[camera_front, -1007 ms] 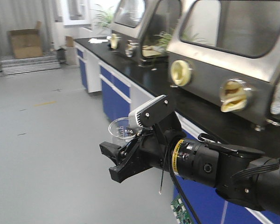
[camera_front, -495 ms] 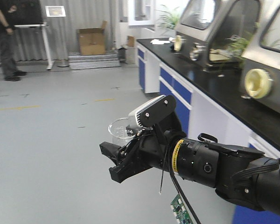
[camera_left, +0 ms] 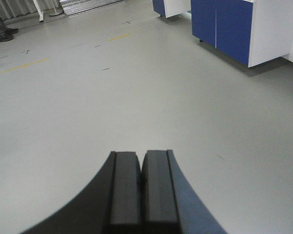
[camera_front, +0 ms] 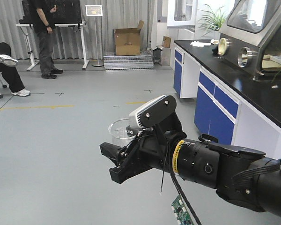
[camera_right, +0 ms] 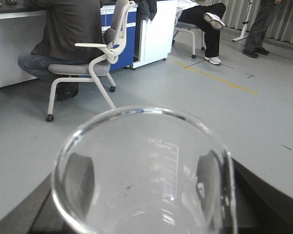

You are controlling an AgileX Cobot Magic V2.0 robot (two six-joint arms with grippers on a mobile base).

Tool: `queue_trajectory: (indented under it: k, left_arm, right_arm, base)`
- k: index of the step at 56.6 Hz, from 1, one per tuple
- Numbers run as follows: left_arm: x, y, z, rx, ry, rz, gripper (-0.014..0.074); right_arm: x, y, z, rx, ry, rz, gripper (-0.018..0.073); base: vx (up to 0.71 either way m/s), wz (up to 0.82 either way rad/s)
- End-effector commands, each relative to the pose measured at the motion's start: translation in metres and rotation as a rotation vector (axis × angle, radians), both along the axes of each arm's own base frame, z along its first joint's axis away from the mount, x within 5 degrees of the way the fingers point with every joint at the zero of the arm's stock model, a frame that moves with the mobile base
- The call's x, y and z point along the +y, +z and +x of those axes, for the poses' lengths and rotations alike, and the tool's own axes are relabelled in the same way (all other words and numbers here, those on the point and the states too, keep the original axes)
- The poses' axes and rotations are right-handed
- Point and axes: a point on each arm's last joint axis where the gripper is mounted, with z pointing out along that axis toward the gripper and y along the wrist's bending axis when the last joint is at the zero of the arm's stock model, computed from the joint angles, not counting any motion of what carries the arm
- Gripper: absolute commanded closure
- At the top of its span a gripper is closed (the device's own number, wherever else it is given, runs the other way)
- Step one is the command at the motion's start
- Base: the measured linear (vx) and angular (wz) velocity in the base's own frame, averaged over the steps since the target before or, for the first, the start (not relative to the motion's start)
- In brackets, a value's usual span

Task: Pick beaker and place in left cabinet
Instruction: 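Hold the beaker in the right gripper while the base drives to the cabinet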

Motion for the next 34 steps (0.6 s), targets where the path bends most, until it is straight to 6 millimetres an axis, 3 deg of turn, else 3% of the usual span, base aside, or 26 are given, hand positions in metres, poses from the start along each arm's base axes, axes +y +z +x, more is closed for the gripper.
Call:
queue_trajectory:
  k: [1,34]
  left_arm:
    - [-0.0002,0.014,0.0008,-0.107,-0.001,-0.028,0.0603]
    - [-0.0002,0.014,0.0008,-0.107,-0.001,-0.028,0.0603]
  right_arm:
    - [-0.004,0.0291,-0.007,-0.062,0.019,0.068,0.0459]
    - [-0.004,0.0291,-0.007,-0.062,0.019,0.068,0.0459]
  base:
    - [0.4,0.07]
    - [0.51,0.01]
